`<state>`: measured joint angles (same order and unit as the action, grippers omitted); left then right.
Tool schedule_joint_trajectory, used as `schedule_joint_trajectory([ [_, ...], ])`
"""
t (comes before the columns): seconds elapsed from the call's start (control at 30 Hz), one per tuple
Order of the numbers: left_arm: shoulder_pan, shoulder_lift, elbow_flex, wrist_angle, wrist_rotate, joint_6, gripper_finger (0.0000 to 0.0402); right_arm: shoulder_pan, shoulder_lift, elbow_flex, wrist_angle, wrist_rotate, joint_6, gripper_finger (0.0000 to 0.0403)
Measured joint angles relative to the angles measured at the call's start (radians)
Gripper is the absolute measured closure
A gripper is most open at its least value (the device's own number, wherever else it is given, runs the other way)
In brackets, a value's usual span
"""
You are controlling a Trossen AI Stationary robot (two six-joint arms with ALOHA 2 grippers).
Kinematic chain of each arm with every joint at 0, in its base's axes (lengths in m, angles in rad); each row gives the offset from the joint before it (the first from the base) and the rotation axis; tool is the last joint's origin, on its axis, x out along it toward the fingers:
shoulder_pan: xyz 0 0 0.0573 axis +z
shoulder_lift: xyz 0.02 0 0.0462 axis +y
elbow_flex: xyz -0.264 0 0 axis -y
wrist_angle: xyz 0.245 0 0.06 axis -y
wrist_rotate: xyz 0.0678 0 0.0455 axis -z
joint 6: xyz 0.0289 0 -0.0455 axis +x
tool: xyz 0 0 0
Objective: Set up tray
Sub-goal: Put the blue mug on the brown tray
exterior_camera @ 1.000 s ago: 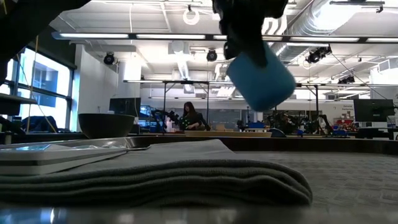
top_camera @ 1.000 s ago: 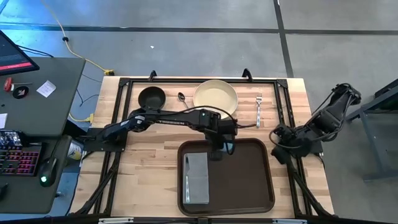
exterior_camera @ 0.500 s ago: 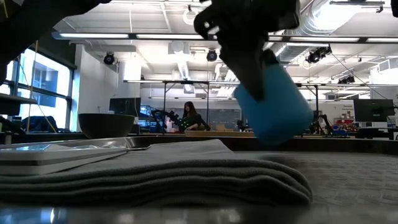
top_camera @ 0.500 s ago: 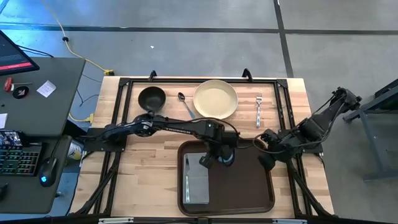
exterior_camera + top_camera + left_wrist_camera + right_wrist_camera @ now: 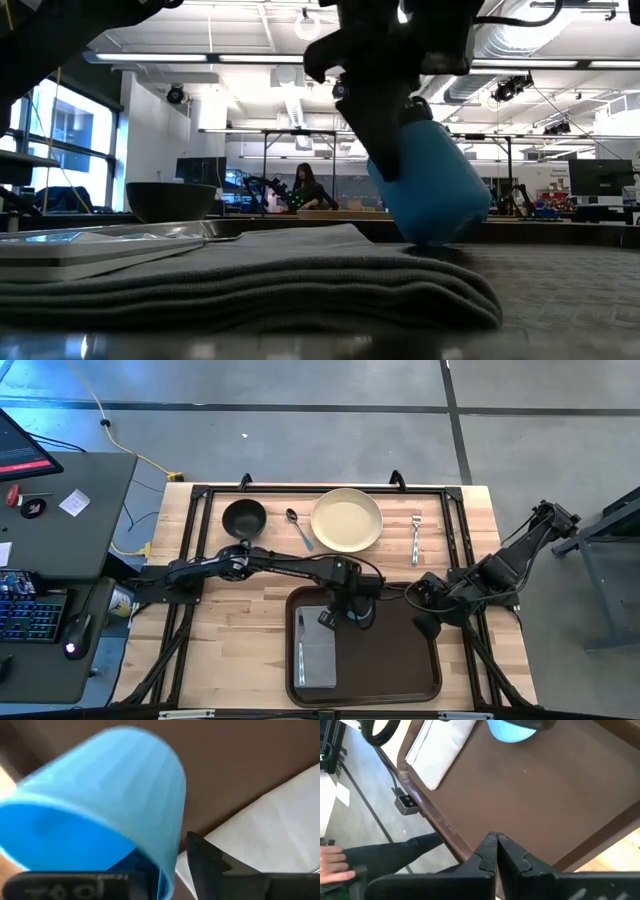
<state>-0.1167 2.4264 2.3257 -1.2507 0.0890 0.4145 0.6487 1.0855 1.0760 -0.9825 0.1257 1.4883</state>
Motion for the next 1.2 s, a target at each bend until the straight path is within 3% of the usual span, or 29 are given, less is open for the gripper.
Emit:
schedule_joint_trajectory([
  [0.47, -0.017, -0.008, 0.031, -0.082, -0.070, -0.025, 0.0196, 0.000, 0.000, 0.000, -0.035, 0.031, -0.085, 0.0402],
  [0.83, -0.015, -0.069, 0.030, -0.130, -0.107, -0.112, 0.0192, -0.005, 0.000, 0.000, -0.060, 0.110, -0.175, 0.0402],
  [1.2, -0.015, -0.137, 0.030, -0.162, -0.128, -0.242, 0.0192, -0.113, 0.000, 0.000, 0.001, 0.109, -0.405, 0.0395],
])
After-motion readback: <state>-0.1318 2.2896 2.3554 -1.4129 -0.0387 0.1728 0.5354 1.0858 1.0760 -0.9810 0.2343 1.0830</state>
